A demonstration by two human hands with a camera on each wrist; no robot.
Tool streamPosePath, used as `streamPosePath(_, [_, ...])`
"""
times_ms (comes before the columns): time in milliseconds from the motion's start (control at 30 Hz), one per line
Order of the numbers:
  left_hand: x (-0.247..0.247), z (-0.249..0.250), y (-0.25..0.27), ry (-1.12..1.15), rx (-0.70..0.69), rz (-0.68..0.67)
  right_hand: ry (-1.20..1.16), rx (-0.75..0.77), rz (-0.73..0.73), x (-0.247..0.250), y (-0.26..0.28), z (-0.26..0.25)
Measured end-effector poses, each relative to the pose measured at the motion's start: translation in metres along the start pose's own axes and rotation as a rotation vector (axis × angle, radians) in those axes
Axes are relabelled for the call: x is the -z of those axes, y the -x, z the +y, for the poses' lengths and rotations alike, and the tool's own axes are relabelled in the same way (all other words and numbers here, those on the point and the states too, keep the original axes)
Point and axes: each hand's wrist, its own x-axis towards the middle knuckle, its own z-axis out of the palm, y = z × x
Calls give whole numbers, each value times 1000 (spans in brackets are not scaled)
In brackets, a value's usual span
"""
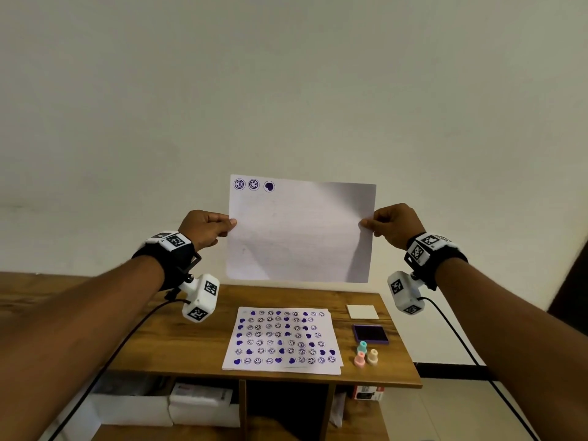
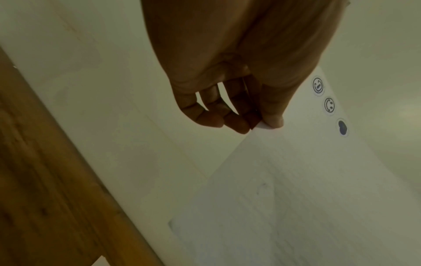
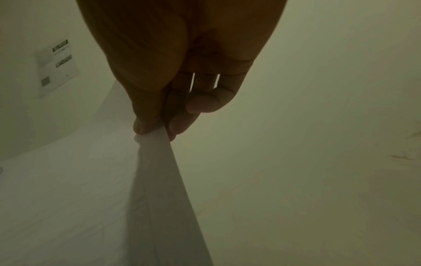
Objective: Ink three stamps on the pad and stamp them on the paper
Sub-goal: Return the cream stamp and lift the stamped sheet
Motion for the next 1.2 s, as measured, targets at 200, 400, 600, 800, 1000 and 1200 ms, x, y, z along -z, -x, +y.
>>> streamPosePath(200, [0,-2,2,-1,4,-2,51,28,-28,-1,0,-2])
streamPosePath(400, [-1,-5,3,-5,1,-4,51,37,-27,-1,-1,0])
streamPosePath(600, [-1,-4,4,0,5,-1,51,39,-21,-1,-1,0])
streamPosePath(800, [-3,-1,4,15,7,-10,62,39,-26,0,-1,2])
streamPosePath(1000, [-3,-3,5,14,21,-27,71,32,-36,-1,1,4])
streamPosePath(1200, [-3,-4,6,16,15,-25,73,30,-31,0,0,5])
